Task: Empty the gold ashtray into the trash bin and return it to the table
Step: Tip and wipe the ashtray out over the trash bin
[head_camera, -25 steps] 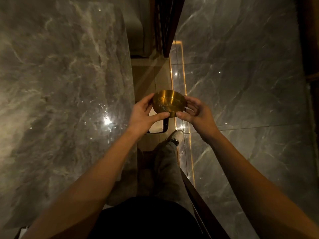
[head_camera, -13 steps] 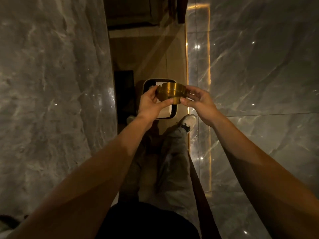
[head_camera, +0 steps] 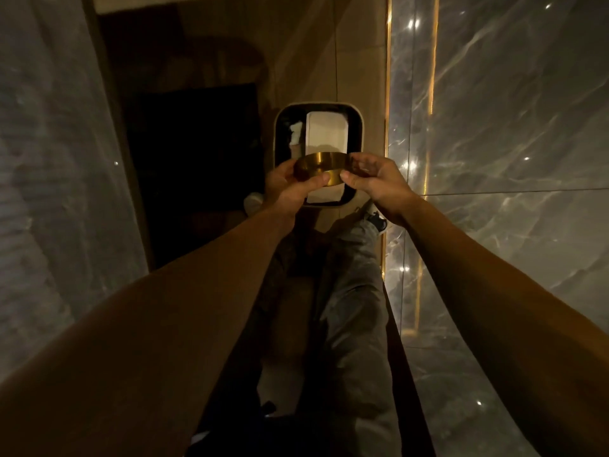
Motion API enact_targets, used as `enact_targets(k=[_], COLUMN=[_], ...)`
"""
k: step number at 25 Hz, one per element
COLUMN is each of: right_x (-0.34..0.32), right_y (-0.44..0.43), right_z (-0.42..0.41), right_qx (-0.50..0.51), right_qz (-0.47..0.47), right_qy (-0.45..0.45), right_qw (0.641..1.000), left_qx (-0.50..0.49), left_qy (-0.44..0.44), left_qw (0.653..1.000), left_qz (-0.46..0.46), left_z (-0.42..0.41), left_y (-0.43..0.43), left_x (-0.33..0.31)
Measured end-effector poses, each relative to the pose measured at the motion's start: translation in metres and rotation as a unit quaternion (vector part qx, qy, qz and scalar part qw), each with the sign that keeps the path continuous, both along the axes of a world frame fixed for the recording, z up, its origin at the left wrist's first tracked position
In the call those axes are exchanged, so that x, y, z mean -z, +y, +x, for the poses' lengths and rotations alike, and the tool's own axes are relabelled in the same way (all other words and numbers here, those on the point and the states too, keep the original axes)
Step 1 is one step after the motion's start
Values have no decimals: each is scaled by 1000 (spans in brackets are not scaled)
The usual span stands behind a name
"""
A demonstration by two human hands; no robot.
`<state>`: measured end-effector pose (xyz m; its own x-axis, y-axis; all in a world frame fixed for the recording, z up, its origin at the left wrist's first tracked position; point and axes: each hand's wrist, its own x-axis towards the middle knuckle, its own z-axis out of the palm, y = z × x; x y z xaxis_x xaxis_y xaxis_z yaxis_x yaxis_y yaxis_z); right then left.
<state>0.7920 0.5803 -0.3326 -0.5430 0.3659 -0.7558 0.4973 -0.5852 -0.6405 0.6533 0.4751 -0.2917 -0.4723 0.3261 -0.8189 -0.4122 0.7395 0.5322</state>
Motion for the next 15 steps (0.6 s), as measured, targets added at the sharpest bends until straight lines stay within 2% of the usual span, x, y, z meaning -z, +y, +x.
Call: enact_targets(k=[4, 9, 13, 15], right_x=[30, 63, 83, 93], right_y=[-10, -20, -23, -25], right_z=[-7, -12, -18, -22], right_qx=[2, 16, 123, 135], right_qz=[-16, -4, -14, 5], right_qy=[1, -53, -93, -97], right_qw=[1000, 998, 988, 986], left_qx=[-68, -100, -122, -131], left_qy=[-1, 8, -7, -6], left_qw=[997, 994, 990, 989], left_qz=[-39, -46, -76, -67], left_z=[4, 5, 6, 3], left_y=[-3, -3, 9, 11], left_x=[31, 72, 100, 112])
